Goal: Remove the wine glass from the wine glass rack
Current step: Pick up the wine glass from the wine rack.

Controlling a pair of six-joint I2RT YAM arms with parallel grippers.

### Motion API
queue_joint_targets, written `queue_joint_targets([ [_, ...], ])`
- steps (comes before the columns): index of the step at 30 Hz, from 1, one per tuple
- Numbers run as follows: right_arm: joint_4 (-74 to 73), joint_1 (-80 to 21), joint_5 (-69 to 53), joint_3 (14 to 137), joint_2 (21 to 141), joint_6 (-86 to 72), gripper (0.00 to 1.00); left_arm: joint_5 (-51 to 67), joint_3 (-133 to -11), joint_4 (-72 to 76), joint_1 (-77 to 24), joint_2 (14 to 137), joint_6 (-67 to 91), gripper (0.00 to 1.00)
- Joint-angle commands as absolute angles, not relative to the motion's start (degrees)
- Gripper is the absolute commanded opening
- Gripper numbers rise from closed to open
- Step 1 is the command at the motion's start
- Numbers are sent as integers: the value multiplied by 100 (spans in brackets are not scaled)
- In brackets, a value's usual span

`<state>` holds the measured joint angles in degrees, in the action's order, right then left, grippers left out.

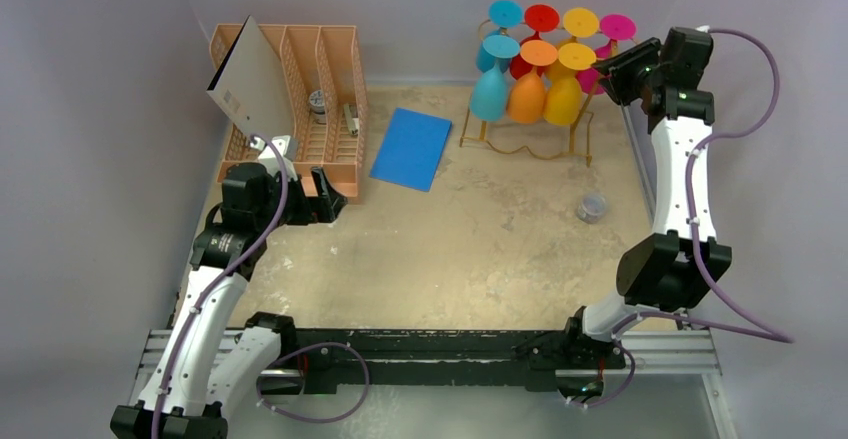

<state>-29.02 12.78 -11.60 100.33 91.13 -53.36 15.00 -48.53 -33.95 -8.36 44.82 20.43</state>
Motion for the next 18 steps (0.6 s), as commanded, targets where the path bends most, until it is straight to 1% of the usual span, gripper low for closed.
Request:
queue_joint_targets([
  [1, -2554, 1283, -1321, 10257, 9113, -5356, 40, 1625, -4913, -3265, -800, 4501, 2061, 98],
  [6, -2340, 1282, -1593, 10267, 9184, -5474, 39, 1654, -4919, -3252, -800, 4547, 2065, 98],
  [12, -2259, 1284, -1621, 10242, 9188, -5537, 38, 1673, -4914, -3248, -800, 4557, 2066, 98],
  [15, -2229, 1276, -1680, 10214, 9182, -5546, 29, 1692, -4914, -3250, -800, 4570, 2071, 98],
  [18, -2134, 1278, -1679, 10101, 9121, -5591, 27, 1695, -4919, -3250, -800, 4577, 2073, 98],
])
